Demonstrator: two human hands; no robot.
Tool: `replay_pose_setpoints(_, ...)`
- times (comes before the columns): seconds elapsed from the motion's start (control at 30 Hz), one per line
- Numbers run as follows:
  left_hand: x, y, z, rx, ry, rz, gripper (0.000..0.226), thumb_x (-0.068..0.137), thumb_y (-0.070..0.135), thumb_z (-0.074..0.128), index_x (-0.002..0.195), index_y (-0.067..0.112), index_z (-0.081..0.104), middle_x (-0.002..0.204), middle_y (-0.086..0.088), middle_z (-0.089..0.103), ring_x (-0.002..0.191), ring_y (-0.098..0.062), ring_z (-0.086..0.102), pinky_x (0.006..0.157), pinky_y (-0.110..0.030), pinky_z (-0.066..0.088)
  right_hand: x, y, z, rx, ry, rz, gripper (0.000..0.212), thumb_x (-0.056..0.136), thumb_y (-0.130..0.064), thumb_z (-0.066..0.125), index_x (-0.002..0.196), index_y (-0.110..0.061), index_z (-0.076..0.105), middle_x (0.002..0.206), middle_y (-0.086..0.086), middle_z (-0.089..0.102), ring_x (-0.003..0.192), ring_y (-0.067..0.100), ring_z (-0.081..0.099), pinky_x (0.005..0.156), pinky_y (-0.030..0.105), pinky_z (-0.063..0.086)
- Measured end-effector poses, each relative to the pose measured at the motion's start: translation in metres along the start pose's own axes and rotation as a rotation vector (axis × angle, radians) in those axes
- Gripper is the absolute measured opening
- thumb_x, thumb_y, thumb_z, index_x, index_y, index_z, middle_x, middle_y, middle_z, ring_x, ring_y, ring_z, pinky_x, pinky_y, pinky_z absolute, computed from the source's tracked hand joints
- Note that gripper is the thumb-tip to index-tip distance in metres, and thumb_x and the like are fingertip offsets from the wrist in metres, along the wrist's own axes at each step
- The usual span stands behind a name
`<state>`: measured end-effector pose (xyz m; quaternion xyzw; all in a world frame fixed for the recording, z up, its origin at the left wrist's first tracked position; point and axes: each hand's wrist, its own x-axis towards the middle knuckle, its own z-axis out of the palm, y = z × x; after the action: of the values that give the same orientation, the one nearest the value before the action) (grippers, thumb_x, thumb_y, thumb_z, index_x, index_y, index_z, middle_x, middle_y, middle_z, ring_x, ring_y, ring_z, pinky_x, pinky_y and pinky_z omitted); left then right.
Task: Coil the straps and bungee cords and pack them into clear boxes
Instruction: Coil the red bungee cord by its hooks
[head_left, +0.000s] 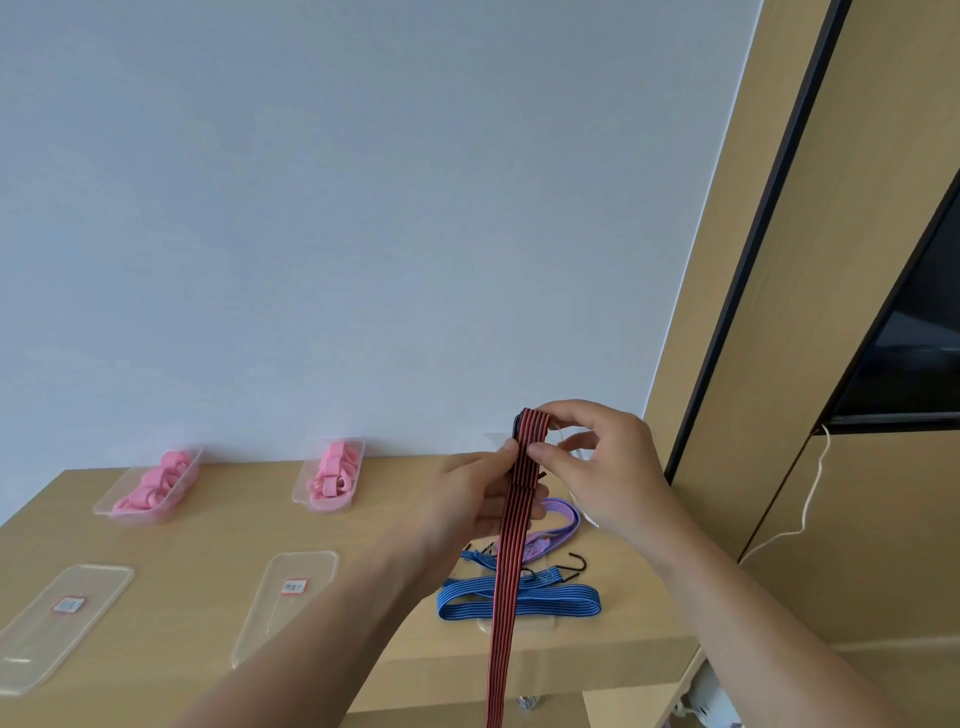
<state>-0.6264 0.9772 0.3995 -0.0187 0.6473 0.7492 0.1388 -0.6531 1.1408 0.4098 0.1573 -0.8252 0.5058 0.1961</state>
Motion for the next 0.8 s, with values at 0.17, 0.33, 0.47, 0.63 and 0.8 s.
replay_pose_setpoints(0.17, -0.003, -0.005, 0.003, 0.013, -0.01, -0.041, 0.047, 0.106, 0.042, 0.049, 0.107, 0.002, 0.073, 0.098, -0.019, 0.079, 0.091, -0.036, 0.076, 0.094, -0.049, 0.057, 0.0, 0.0, 0.0, 0.077, 0.097, -0.054, 0.032, 0.079, -0.003, 0.079, 0.095, -0.03, 0.074, 0.087, -0.014, 0.075, 0.081, 0.011, 0.072, 0.082, 0.042, 0.058)
replay_pose_setpoints(0.33, -0.005, -0.002, 0.006, -0.071, -0.03, -0.08, 0.055, 0.104, 0.046, 0.048, 0.117, -0.002, 0.07, 0.104, -0.02, 0.078, 0.097, -0.036, 0.076, 0.079, -0.039, 0.063, -0.008, 0.002, 0.004, 0.009, 0.203, -0.193, 0.028, 0.081, -0.003, 0.079, 0.106, -0.015, 0.075, 0.094, -0.008, 0.075, 0.086, 0.008, 0.073, 0.08, 0.039, 0.06)
replay_pose_setpoints(0.47, -0.002, 0.004, 0.006, -0.165, -0.044, -0.063, 0.055, 0.104, 0.047, 0.047, 0.111, -0.001, 0.073, 0.104, -0.019, 0.077, 0.096, -0.034, 0.076, 0.098, -0.048, 0.058, -0.016, 0.0, 0.01, -0.128, 0.258, -0.41, 0.023, 0.081, -0.003, 0.078, 0.103, -0.009, 0.075, 0.095, -0.005, 0.075, 0.088, 0.009, 0.072, 0.078, 0.032, 0.058)
replay_pose_setpoints(0.63, 0.002, 0.007, 0.002, -0.216, -0.003, -0.046, 0.046, 0.103, 0.043, 0.053, 0.106, 0.002, 0.074, 0.109, -0.022, 0.076, 0.1, -0.036, 0.072, 0.089, -0.044, 0.059, -0.029, 0.001, 0.014, -0.2, 0.177, -0.53, 0.026, 0.08, 0.004, 0.077, 0.104, -0.006, 0.073, 0.1, -0.002, 0.073, 0.094, 0.009, 0.067, 0.085, 0.017, 0.051)
replay_pose_setpoints(0.8, 0.003, 0.007, -0.003, -0.227, 0.032, -0.002, 0.035, 0.103, 0.031, 0.057, 0.111, 0.001, 0.073, 0.09, -0.014, 0.075, 0.091, -0.029, 0.074, 0.086, -0.041, 0.057, -0.04, 0.014, 0.017, -0.197, 0.097, -0.519, 0.032, 0.082, -0.007, 0.081, 0.112, -0.007, 0.073, 0.119, 0.0, 0.07, 0.116, 0.008, 0.063, 0.098, 0.024, 0.05)
